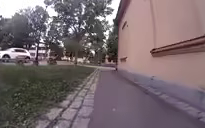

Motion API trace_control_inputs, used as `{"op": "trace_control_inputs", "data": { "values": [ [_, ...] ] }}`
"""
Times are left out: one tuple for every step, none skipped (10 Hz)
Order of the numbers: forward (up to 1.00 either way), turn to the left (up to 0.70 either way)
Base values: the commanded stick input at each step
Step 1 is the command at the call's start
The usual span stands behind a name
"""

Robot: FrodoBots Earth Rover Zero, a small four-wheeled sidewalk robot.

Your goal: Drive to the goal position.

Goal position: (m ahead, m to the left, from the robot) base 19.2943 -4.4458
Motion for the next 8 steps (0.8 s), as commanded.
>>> {"op": "trace_control_inputs", "data": {
  "values": [
    [0.45, 0.00],
    [0.45, 0.00],
    [0.45, 0.00],
    [0.45, 0.00],
    [0.45, 0.00],
    [0.45, 0.00],
    [0.45, 0.00],
    [0.45, 0.00]
  ]
}}
